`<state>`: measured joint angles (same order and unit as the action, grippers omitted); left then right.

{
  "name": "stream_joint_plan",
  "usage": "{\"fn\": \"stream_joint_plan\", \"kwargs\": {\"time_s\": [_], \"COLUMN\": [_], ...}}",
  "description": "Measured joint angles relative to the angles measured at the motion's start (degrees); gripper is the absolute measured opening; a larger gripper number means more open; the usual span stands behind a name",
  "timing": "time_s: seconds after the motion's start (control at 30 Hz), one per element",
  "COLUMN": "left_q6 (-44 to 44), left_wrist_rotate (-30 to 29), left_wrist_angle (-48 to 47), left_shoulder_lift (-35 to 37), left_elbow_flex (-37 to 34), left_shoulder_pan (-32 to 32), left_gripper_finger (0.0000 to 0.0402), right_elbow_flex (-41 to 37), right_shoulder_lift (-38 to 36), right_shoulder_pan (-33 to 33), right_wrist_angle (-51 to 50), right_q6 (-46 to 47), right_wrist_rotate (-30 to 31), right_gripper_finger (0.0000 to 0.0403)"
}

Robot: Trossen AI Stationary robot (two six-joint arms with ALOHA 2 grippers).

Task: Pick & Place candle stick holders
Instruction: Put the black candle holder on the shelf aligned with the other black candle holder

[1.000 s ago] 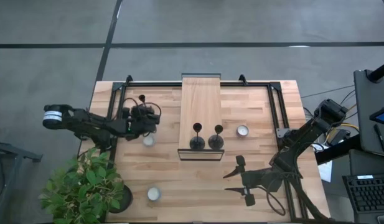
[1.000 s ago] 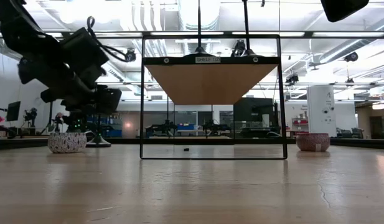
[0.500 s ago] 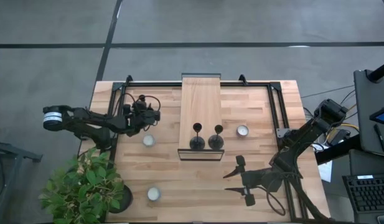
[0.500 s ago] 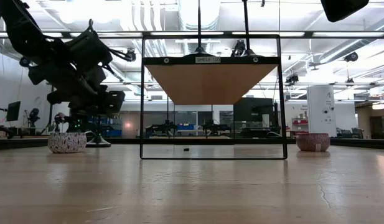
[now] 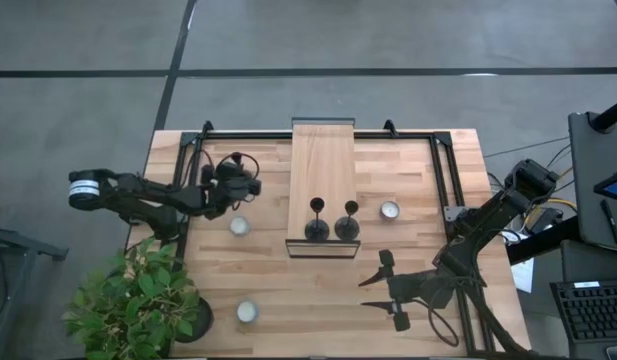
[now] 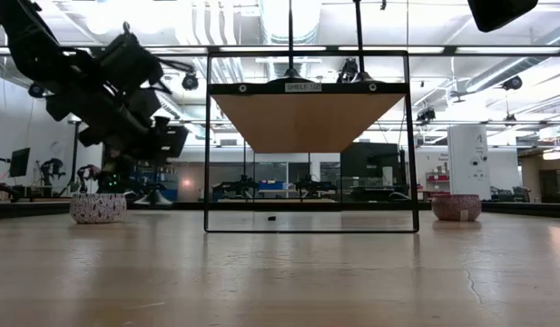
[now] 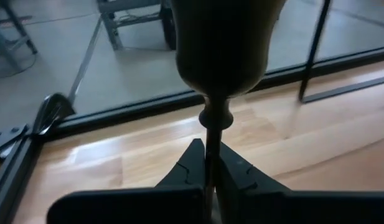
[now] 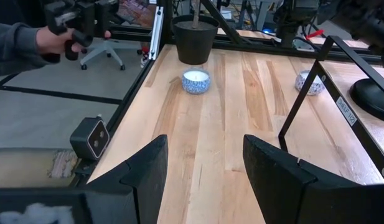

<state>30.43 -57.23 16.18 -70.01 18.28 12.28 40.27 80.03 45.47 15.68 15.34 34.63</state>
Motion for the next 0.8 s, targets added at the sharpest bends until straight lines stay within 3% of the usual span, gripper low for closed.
{"fn": "stream_joint_plan", "kwargs": {"time_s": [0.33,0.6,0.8], "left_q6": [-13.1,-22.3,-23.9], "left_wrist_rotate": [10.2,18.2,20.6], "left_wrist_angle": [12.8,11.9,1.8], "left_shoulder_lift": [6.4,14.1,16.1], "left_elbow_flex": [0.1,5.0,13.3], "left_shoulder_pan": [-4.6,-9.5,-12.0], "left_gripper_finger": [0.0002,0.0001,0.0001], "right_elbow_flex": [0.0,0.0,0.0], "right_shoulder_lift": [0.0,0.0,0.0], "right_shoulder_pan": [0.0,0.0,0.0], "right_wrist_angle": [0.0,0.1,0.1], "right_q6": [-0.1,0.1,0.1], "right_wrist_rotate": [0.0,0.0,0.0], "right_gripper_finger": [0.0203,0.0203,0.0203]}}
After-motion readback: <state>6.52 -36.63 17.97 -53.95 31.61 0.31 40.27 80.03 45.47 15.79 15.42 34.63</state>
